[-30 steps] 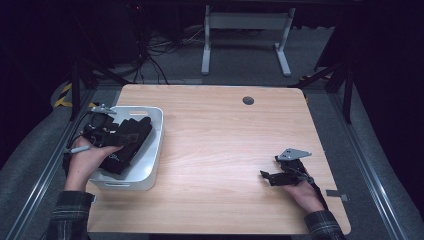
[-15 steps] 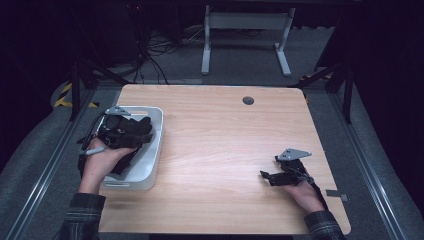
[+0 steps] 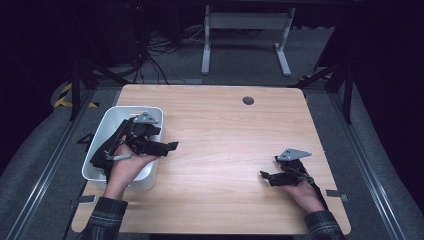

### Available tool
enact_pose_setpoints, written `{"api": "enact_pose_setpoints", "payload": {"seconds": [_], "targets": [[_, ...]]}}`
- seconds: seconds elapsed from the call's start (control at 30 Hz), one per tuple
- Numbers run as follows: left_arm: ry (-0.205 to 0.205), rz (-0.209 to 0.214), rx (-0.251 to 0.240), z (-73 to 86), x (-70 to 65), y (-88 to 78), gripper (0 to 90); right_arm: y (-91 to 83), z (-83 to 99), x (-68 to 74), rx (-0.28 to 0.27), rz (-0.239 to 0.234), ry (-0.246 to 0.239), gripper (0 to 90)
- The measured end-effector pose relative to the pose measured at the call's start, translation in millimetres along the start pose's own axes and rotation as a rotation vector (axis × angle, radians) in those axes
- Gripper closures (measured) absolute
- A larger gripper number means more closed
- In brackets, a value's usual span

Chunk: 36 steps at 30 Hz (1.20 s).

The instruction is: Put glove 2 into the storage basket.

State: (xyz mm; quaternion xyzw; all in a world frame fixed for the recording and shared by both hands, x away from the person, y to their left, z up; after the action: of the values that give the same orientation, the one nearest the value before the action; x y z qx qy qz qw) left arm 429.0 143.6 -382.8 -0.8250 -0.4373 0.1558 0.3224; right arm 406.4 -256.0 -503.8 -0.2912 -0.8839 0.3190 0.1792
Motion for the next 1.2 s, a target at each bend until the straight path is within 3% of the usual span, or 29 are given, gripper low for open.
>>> {"api": "enact_pose_setpoints", "payload": {"seconds": [0.27, 0.43, 0.7, 0.9, 1.0, 1.2], "targets": [[0.027, 0.043, -0.029, -0.4, -31.7, 14.7, 15.6, 0.0, 0.0, 0.0, 0.000, -0.001, -0.001, 15.1], [0.054, 0.085, -0.020, 6.6, -59.4, 32.4, 15.6, 0.0, 0.0, 0.1, 0.000, -0.001, -0.001, 15.1], [0.092, 0.110, 0.003, 22.3, -91.8, 57.9, 15.6, 0.1, 0.0, 0.2, 0.000, -0.002, -0.003, 15.1], [0.112, 0.108, 0.022, 37.2, -103.8, 75.9, 15.4, 0.1, 0.0, 0.2, 0.000, -0.002, -0.003, 15.1], [0.124, 0.084, 0.039, 45.4, -106.7, 86.2, 15.0, 0.1, 0.0, 0.2, 0.000, -0.002, -0.003, 15.0], [0.141, 0.094, 0.063, 54.4, -115.7, 97.2, 14.6, 0.1, 0.0, 0.2, 0.000, -0.003, -0.003, 15.0]]}}
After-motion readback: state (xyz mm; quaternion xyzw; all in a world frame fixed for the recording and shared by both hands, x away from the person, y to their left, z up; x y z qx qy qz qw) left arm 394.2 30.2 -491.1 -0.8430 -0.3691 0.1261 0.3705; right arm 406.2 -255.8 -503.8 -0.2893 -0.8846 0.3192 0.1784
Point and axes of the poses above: each handheld gripper's, and its own axes: y roughly forward along the jaws, z roughly out of its underside, x roughly to its left, the point moved 5 cm from there along y, roughly forward along the jaws, and after that the axes turned 14 degrees about -z, right-handed, at the moved point
